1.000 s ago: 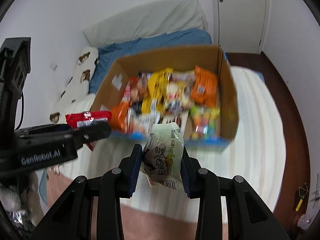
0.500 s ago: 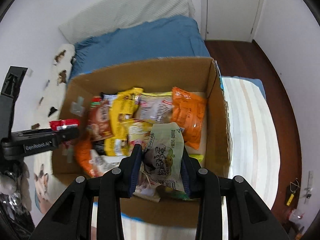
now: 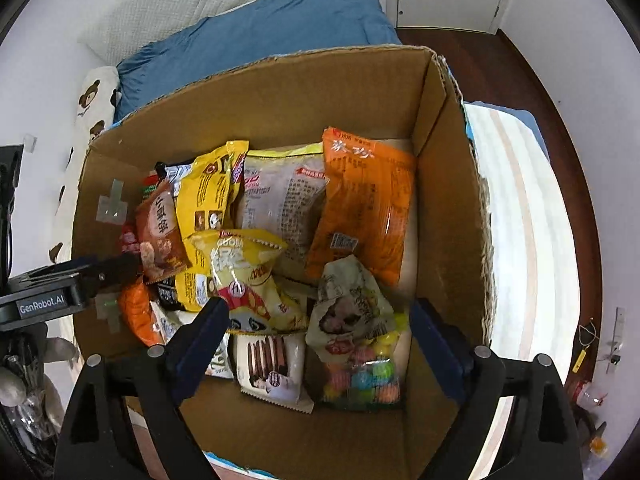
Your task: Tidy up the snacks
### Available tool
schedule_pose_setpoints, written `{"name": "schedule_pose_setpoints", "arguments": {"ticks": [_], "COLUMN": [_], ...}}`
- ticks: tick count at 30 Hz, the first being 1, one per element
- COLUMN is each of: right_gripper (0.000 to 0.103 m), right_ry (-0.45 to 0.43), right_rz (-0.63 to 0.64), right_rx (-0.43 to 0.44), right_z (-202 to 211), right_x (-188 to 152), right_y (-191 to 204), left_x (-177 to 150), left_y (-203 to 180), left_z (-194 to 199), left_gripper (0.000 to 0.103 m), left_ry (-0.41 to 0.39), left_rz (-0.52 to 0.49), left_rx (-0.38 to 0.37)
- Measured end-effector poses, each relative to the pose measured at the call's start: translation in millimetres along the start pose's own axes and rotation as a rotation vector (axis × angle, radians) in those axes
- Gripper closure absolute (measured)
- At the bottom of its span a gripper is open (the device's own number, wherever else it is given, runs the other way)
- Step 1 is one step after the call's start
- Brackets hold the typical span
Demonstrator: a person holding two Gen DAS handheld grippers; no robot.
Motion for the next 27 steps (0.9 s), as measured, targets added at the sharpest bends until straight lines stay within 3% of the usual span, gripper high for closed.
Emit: {"name": "schedule_pose_setpoints", "arguments": {"ticks": [11, 20, 27], "right_gripper": [0.007, 0.007, 0.007], "right_ry": [-0.036, -0.156, -0.285], "right_rz": [0.008, 0.025, 0.051], "right_rx": [-0.011, -0.043, -0.076], "right_z": [11.7, 44.6, 83.9], "right_x": [-14.3, -39.9, -73.8], "right_y": [-1.6, -2.3, 2.9], "left_x": [-25.2, -57.4, -99.2], "left_y": [-8.2, -7.4, -13.6], "left_z": [15.3, 38.2, 71.0], "left_gripper": [0.005, 0.005, 0.005], "left_ry": [-0.088, -0.202, -0.337], "left_rz": [-0.009, -0.031, -0.044], "left_rx": [0.009, 0.056, 0.078]}}
Point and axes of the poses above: each gripper's, at about its wrist camera, not at the fingertips, and z roughly against the way its jaws point, y to its left, x to its top, the point moved 3 cm from there along -z, roughly the way its jaws point, and after that the axes turned 2 degrees about -y, right-handed, at the moved point
